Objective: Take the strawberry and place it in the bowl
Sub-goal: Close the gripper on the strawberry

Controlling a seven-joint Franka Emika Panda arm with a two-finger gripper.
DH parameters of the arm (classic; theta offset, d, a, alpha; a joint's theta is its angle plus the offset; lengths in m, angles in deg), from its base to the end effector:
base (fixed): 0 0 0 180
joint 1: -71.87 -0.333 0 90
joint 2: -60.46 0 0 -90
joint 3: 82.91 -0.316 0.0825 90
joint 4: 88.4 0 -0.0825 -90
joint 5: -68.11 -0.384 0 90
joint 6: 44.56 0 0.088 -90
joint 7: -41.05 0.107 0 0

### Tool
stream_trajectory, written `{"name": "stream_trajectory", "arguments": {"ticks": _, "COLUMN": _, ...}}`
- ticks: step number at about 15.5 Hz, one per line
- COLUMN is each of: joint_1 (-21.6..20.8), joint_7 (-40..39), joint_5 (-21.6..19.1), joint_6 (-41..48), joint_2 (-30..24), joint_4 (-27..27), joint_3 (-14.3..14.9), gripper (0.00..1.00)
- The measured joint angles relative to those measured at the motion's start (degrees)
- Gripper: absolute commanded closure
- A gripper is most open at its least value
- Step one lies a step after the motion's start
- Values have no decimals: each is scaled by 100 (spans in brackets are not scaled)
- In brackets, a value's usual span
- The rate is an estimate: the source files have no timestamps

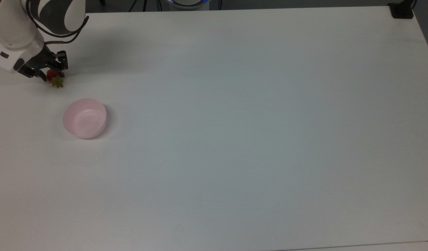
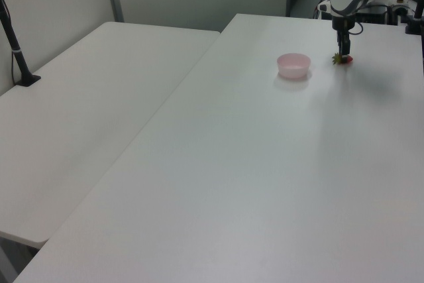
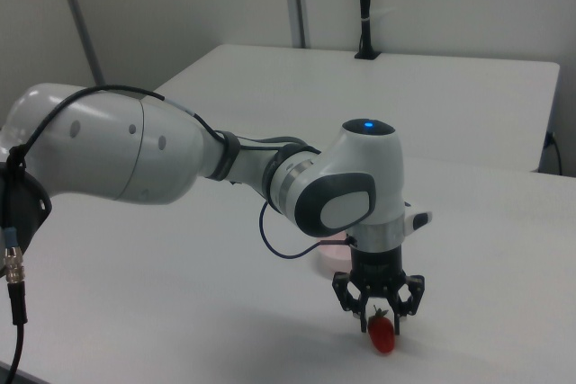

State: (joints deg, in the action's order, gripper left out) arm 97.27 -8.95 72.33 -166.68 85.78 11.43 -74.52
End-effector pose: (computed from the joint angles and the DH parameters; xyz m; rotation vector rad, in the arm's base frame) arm 0.5460 -0.3592 0.3213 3.0332 0.5145 -0.1841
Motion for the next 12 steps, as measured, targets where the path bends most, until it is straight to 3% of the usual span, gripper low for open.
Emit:
{"name": "stream_trajectory", "arguments": {"ticks": 2, "joint_1": 0, "joint_7": 0, "joint_5": 0, "joint_6": 23, "joint_2": -24, "joint_4": -10, "joint_3": 0, "gripper": 47}}
{"name": "stream_trajectory", "arguments": {"ticks": 4, "joint_1": 0, "joint_7": 1, "joint_5": 0, "joint_6": 23, "joint_2": -23, "joint_4": -3, "joint_3": 0, "gripper": 32}}
{"name": "stream_trajectory", "arguments": {"ticks": 5, "joint_1": 0, "joint_7": 1, "joint_5": 0, "joint_6": 23, "joint_2": -22, "joint_4": 0, "joint_3": 0, "gripper": 32}}
{"name": "stream_trajectory", "arguments": {"ticks": 8, "joint_1": 0, "joint_7": 2, "joint_5": 0, "joint_6": 23, "joint_2": -3, "joint_4": 13, "joint_3": 0, "gripper": 33}}
{"name": "stream_trajectory", "arguments": {"ticks": 12, "joint_1": 0, "joint_7": 2, "joint_5": 0, "joint_6": 16, "joint_2": 28, "joint_4": 22, "joint_3": 0, "gripper": 47}}
